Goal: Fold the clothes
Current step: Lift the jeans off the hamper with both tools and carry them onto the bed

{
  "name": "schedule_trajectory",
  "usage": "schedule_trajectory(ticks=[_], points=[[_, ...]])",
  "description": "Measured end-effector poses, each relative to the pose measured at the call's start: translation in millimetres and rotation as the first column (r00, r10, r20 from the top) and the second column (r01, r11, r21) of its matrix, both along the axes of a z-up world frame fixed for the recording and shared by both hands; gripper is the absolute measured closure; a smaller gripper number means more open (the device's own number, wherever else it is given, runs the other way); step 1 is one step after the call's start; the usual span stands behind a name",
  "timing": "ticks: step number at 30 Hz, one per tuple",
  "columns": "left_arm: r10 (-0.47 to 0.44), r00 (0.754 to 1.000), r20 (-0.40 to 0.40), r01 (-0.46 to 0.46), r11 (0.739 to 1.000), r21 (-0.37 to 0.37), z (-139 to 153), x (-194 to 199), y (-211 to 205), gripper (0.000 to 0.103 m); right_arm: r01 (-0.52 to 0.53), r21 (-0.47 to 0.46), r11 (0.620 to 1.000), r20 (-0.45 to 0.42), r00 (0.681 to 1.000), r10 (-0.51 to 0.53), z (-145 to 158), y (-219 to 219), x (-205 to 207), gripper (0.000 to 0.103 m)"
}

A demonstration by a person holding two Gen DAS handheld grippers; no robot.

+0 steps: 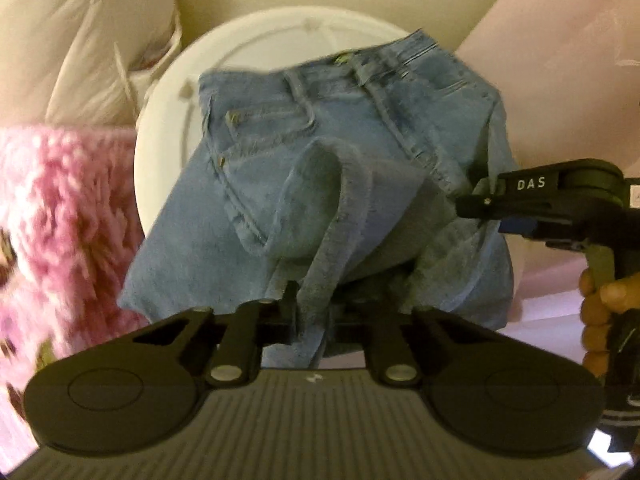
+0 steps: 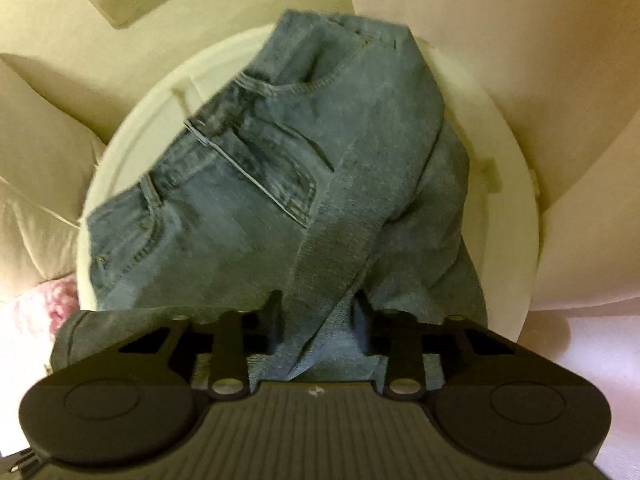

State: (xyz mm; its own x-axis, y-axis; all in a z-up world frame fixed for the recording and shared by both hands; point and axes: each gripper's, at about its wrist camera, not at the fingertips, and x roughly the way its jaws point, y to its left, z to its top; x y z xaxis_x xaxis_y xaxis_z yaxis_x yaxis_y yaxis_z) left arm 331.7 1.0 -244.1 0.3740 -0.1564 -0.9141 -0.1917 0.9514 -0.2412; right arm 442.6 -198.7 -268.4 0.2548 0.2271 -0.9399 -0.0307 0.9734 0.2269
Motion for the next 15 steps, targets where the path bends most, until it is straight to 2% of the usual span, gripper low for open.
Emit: schedule_trajectory(ticks=[2, 8, 12, 15], points=[[0.004, 0.999, 0.05, -0.004, 1.0, -0.009, 16.0, -1.4, 4.4, 0.095, 0.001, 0.034, 0.999, 0.045, 0.999, -0.003, 17.4, -4.2, -4.5, 0.089], [-0.005, 0.976, 0.216, 0.017, 0.999, -0.052, 78.5, -4.1, 17.0, 0.096, -0.045, 0.181, 0.982, 0.232, 0.973, 0.001, 96.2, -6.3, -27.0, 0.091], [0.023, 0.946, 0.324, -0.005, 0.998, -0.057, 129.6, -14.5, 30.8, 0.096, -0.092, 0.272, 0.958, 0.338, 0.941, -0.006, 151.5, -0.5, -38.5, 0.091], [0.084, 0.906, 0.414, -0.051, 0.995, -0.089, 172.6, -28.9, 50.9, 0.097, -0.156, 0.323, 0.933, 0.428, 0.904, 0.003, 193.3, 7.4, -49.1, 0.091]])
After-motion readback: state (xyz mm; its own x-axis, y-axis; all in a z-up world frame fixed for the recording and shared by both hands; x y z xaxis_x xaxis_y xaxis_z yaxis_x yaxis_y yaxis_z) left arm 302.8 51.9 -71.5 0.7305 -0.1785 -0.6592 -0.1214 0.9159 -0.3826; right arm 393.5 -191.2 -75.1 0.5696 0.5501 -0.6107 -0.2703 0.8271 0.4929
